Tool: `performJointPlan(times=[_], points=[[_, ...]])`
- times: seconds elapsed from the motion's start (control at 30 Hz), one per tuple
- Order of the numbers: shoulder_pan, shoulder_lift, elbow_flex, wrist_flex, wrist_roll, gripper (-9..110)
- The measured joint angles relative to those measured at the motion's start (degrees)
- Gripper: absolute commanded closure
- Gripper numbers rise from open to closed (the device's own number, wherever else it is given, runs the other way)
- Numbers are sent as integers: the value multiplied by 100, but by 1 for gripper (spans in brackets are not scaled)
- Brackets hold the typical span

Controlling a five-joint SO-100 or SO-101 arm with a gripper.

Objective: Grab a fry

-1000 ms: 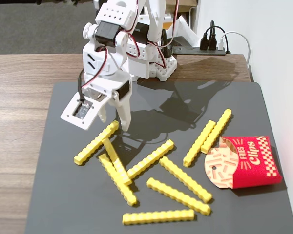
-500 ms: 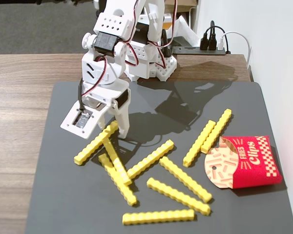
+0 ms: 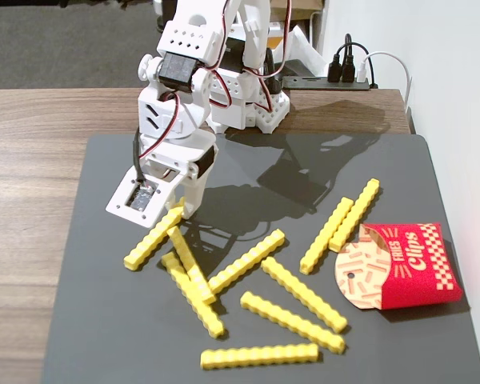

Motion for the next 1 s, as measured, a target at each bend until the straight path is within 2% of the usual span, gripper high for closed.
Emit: performJointPlan(times=[0.3, 0.63, 0.8, 1.0], points=[[202, 747, 35, 888, -360, 101], [615, 2004, 35, 1925, -1538, 101], [475, 2417, 9, 2232, -2118, 101], [-123, 2593, -563, 2795, -2083, 101]])
